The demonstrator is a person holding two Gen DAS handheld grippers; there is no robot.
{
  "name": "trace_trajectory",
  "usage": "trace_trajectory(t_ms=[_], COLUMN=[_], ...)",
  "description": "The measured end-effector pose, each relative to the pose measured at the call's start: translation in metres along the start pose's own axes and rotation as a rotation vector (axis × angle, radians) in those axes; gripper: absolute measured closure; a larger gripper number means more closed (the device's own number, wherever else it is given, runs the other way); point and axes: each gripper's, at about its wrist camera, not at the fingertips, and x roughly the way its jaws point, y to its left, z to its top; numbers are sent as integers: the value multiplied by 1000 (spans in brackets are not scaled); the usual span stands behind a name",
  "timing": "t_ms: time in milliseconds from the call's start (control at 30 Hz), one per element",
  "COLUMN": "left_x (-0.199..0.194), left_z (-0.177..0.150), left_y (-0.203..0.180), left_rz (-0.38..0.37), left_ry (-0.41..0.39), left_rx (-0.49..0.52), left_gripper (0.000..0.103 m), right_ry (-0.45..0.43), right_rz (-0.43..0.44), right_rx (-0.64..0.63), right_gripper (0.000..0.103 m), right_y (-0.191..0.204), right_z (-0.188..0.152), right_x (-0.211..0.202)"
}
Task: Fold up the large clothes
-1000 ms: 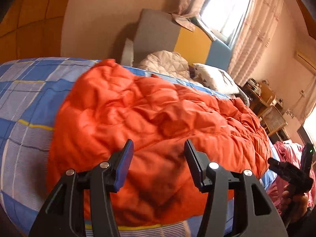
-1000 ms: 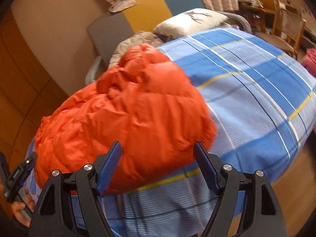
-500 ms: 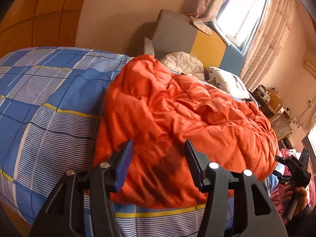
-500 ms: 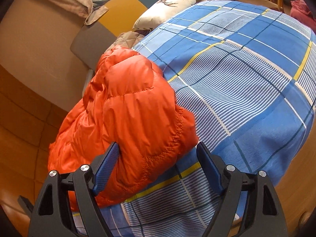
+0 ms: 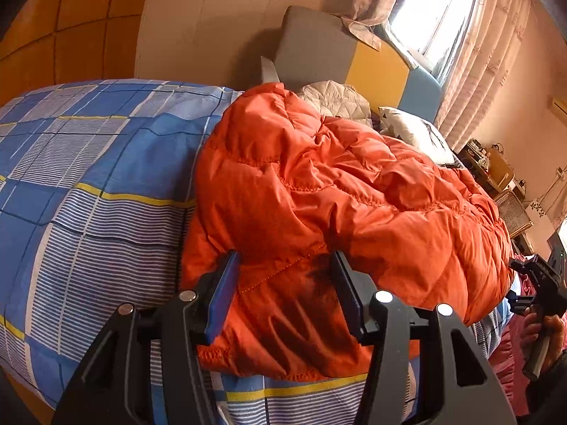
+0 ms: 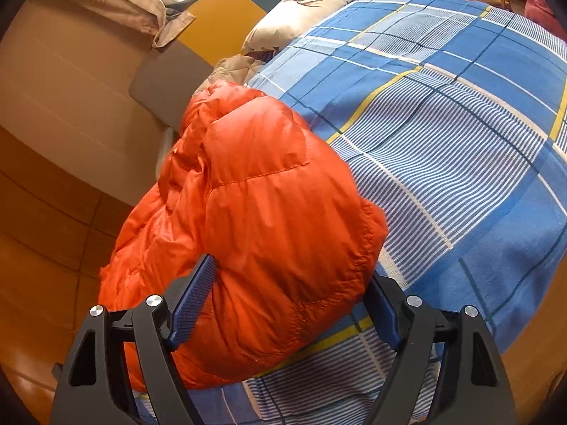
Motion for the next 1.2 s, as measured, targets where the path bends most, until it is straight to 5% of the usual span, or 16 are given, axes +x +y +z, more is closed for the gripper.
trace_trajectory(t_ms=[600,767,800,933,1200], left_x=[3,-6,-4,1,-11], left_z=[0,5,5,3,-1], left_y=[-9,-20,-21,-25,-48], left_rz=[51,59,59,98,223], left_ry=[2,-14,-6,1,-24], left_rx=[18,-1,-6,3,30], left_gripper=[48,47,48,47,48], right_ry=[-4,1,5,-37,-127], right_rz=[-119,-81,-81,-96,-216], right_rx=[-81,-14,-12,-112,-398], right_gripper=[20,18,21,61,73], right_y=[16,1,0,18,67], right_z=[-2,-5,-6,-7,-16], right_x=[10,15,17,9,-5])
